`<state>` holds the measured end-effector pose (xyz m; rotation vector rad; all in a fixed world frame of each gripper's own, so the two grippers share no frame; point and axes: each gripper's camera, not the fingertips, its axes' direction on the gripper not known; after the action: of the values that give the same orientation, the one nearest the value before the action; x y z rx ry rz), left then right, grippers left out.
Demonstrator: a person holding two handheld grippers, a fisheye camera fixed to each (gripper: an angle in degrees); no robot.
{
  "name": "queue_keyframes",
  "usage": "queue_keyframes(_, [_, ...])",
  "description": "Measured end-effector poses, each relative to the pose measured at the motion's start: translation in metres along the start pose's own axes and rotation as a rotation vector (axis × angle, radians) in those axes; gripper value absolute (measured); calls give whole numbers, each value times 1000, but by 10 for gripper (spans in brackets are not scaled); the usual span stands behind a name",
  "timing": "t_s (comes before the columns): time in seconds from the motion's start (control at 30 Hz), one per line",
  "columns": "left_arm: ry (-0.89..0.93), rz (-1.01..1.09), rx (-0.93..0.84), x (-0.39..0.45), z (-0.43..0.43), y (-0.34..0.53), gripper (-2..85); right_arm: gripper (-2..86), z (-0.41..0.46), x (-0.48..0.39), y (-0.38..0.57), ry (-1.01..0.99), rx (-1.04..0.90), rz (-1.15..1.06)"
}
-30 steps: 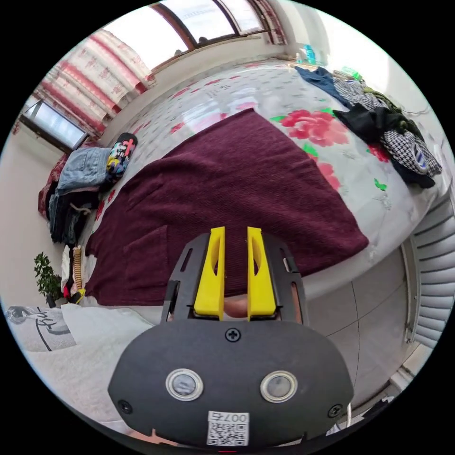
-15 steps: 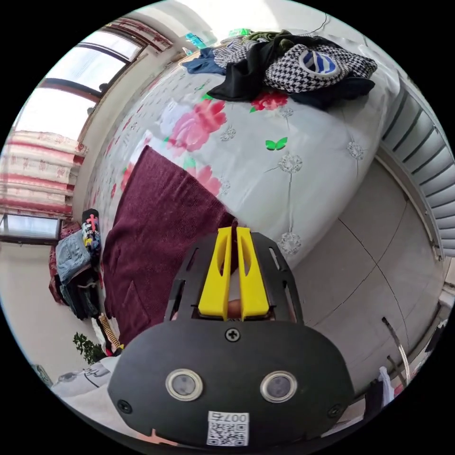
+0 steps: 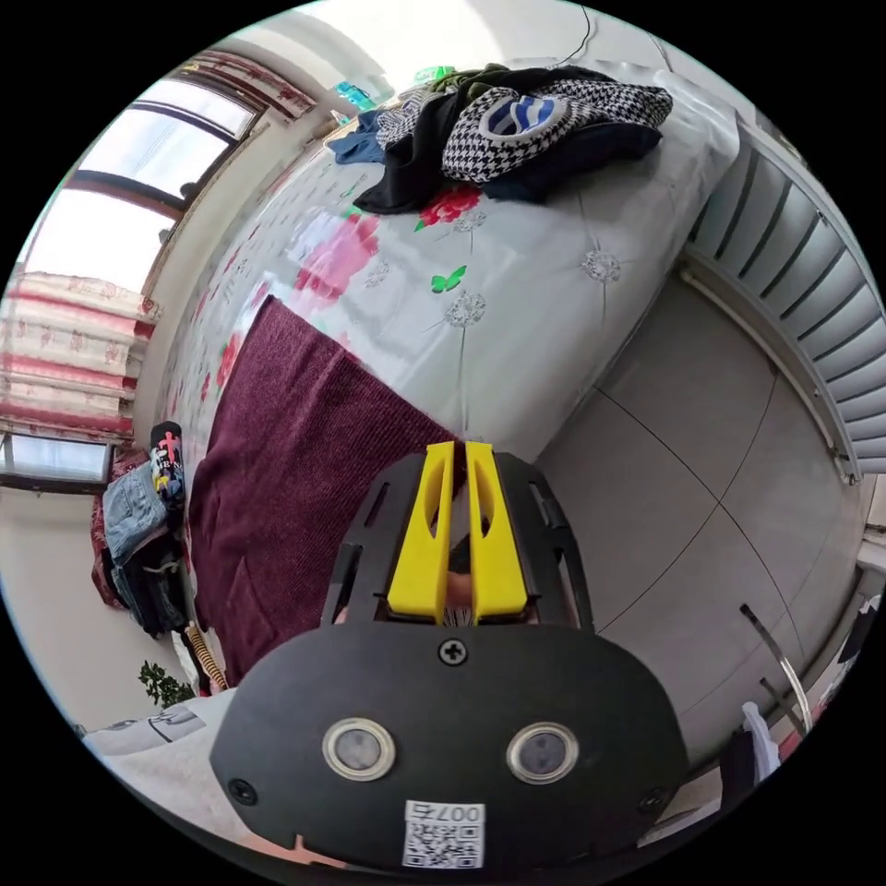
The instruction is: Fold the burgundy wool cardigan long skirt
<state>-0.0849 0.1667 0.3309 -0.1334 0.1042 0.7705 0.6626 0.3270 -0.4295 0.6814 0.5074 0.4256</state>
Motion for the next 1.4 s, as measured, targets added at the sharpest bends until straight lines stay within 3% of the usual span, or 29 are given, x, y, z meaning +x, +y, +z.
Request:
queue_keyframes(0.17, [92, -219, 196, -40, -32, 7, 44, 4, -34, -30, 24, 103, 126, -39])
queue_keyframes(0.43, [110, -507, 427, -125, -65, -27, 92, -1, -22, -119, 85, -104, 51, -208])
queue_keyframes(0.63, [20, -469, 339, -155, -51, -80, 111, -3, -12, -196, 135, -173, 9, -349])
queue_keyframes(0.77, [-178, -447, 295, -150, -43, -93, 48, -3, -5, -230, 169, -206, 23, -365])
queue_keyframes(0.87, [-14, -399, 258, -152, -44, -101, 8, -3, 7, -251, 196, -189, 22, -382])
queue_keyframes(0.93, [91, -339, 333, -144, -57, -102, 1, -3, 18, -265, 212, -154, 8, -402])
queue_keyframes(1.17, [418, 245, 459, 12, -122, -113, -1, -3, 90, -361, 281, 105, -79, -744])
queue_keyframes(1.27, [488, 482, 361, 102, -102, -105, 10, -3, 128, -402, 302, 153, -132, -866])
queue_keyframes(1.4, [506, 570, 171, 170, -36, -93, 55, -3, 163, -438, 315, 100, -141, -898])
